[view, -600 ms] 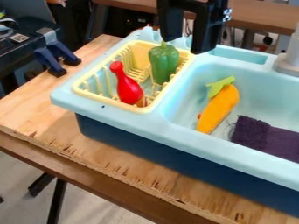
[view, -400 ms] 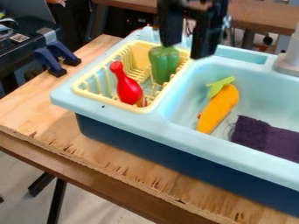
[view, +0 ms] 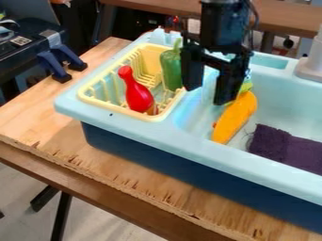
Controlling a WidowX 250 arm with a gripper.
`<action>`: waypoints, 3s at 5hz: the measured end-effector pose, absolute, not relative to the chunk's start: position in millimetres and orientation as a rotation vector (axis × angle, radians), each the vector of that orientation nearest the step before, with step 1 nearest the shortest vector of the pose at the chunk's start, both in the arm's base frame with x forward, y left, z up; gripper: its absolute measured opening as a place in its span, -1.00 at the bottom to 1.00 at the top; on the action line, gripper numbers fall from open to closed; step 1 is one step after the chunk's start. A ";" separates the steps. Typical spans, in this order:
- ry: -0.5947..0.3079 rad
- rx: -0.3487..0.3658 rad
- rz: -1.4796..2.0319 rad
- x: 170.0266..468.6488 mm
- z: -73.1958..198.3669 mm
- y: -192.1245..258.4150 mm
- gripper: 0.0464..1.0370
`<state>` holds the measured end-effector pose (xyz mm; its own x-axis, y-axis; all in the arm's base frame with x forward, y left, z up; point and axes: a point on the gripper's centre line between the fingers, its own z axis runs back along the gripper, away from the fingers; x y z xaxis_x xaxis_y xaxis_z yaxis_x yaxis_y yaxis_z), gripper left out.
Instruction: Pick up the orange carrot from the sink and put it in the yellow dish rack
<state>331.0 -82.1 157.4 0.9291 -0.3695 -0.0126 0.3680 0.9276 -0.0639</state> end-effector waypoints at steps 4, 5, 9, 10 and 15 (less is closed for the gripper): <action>-0.099 -0.042 -0.440 359.3 103.4 -115.2 0.94; -0.088 -0.042 -0.423 368.0 94.2 -116.6 0.94; -0.070 0.041 -0.382 361.4 122.2 -100.6 -0.20; -0.103 0.013 -0.373 353.6 142.9 -96.0 -0.20; -0.263 -0.108 -0.183 342.7 249.7 4.7 -0.20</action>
